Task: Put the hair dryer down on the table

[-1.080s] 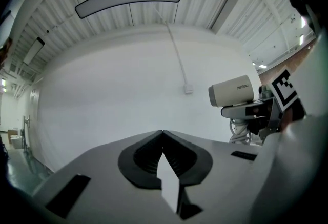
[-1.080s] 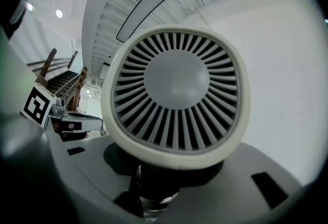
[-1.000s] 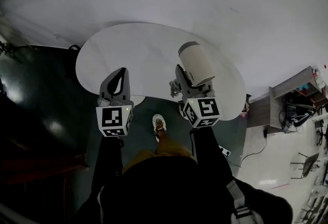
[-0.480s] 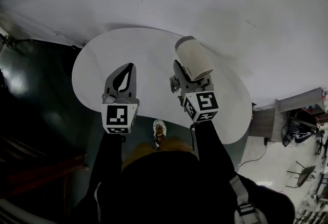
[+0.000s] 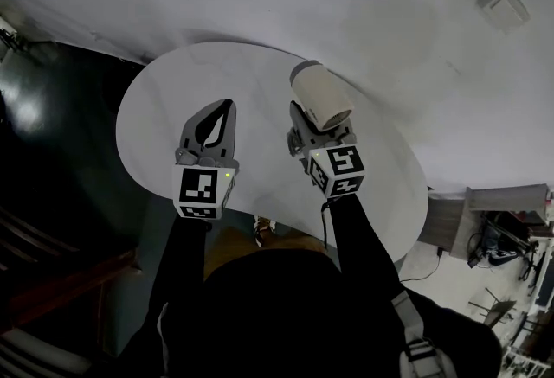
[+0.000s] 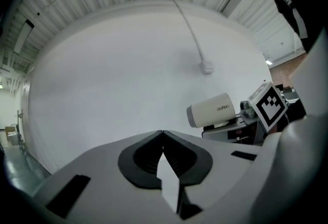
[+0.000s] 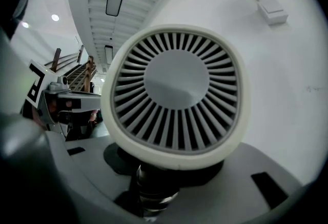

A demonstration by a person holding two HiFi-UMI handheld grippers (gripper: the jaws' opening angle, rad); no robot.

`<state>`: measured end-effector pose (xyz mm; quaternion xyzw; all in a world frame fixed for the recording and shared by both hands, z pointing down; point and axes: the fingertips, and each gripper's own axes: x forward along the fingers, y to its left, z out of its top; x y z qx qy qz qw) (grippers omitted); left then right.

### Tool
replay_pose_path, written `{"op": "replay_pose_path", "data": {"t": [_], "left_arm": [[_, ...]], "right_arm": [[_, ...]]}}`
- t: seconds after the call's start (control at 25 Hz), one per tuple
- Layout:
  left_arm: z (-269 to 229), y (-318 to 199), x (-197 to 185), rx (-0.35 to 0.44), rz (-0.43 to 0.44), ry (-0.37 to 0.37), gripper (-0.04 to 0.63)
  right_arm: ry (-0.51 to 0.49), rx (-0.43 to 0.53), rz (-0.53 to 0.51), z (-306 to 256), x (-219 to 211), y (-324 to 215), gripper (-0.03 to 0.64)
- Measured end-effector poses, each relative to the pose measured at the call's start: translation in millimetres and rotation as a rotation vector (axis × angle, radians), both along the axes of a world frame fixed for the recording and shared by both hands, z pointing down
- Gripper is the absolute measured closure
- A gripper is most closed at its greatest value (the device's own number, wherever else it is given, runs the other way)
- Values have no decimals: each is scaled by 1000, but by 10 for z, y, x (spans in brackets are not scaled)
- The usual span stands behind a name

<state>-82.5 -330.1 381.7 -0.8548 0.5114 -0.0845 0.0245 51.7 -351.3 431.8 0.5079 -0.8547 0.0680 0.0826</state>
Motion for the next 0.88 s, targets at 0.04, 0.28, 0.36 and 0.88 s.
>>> {"op": "replay_pose_path", "data": {"t": [0.04, 0.28, 0.36, 0.88], "left_arm": [[22, -29, -5, -6, -4, 2, 580], [151, -153, -40, -30, -19, -14, 580], [182, -201, -27, -39, -23, -19, 580], [491, -267, 33, -106, -36, -67, 580]], "right_arm": [[13, -14, -11, 75, -21, -41, 431], [149, -105, -92, 572, -213, -165, 431], [206, -128, -123, 715, -271, -165, 431], [516, -252, -266, 1627, -452, -125, 430]]}}
